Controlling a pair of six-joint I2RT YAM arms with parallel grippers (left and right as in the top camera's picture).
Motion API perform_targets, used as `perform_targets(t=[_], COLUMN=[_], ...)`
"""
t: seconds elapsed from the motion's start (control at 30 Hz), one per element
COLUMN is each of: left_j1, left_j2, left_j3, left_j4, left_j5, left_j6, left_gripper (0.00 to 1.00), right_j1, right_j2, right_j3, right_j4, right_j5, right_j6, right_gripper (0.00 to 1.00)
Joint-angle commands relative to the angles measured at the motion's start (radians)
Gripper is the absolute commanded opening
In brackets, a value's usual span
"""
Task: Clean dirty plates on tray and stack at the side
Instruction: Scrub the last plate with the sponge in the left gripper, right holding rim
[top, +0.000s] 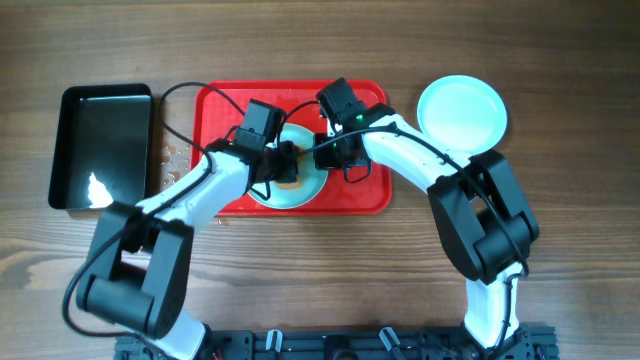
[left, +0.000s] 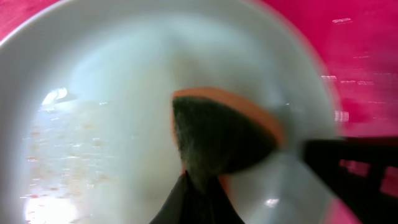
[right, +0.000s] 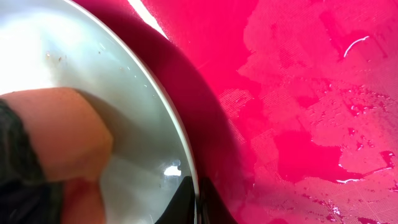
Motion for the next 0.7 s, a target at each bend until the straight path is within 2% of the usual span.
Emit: perform_targets(t=[0.0, 0.1, 0.2, 0.33, 0.43, 0.5, 0.57, 0.67], left_j1=[-0.002, -0.002, -0.002, -0.003, -0.005, -0.011, -0.013, -0.013], left_j2=[0.071, 0.075, 0.058, 0.006, -0.048, -0.097, -0.140, -0.161], left_j3=[0.002, 0.002, 0.005, 0.034, 0.057, 0.061, 0.061, 0.061], left_j4=[-0.057, -0.118, -0.156, -0.212, -0.222, -0.213, -0.199, -0.163], left_j5=[-0.298, -0.593, -0.820, -0.953, -0.926, -0.846, -0.702, -0.401], left_j6=[0.002, 0.002, 0.002, 0.002, 0.002, 0.002, 0.002, 0.002], left_gripper=[0.04, 0.04, 0.04, 0.04, 0.04, 0.04, 0.04, 0.04], right_j1=[0.006, 0.006, 0.006, 0.006, 0.006, 0.006, 0.006, 0.006], right_j2=[0.063, 0.063, 0.063, 0.063, 0.063, 0.063, 0.063, 0.063], right_j3=[-0.017, -0.017, -0.017, -0.017, -0.017, -0.017, -0.017, -0.017], right_j4=[-0.019, -0.018, -0.018, -0.018, -0.018, -0.017, -0.018, -0.018], right_j5=[0.031, 0.031, 0.031, 0.031, 0.031, 0.031, 0.031, 0.030], right_j6=[0.000, 0.000, 0.000, 0.000, 0.000, 0.000, 0.000, 0.000], right_gripper=[0.04, 0.04, 0.04, 0.04, 0.04, 0.04, 0.04, 0.04])
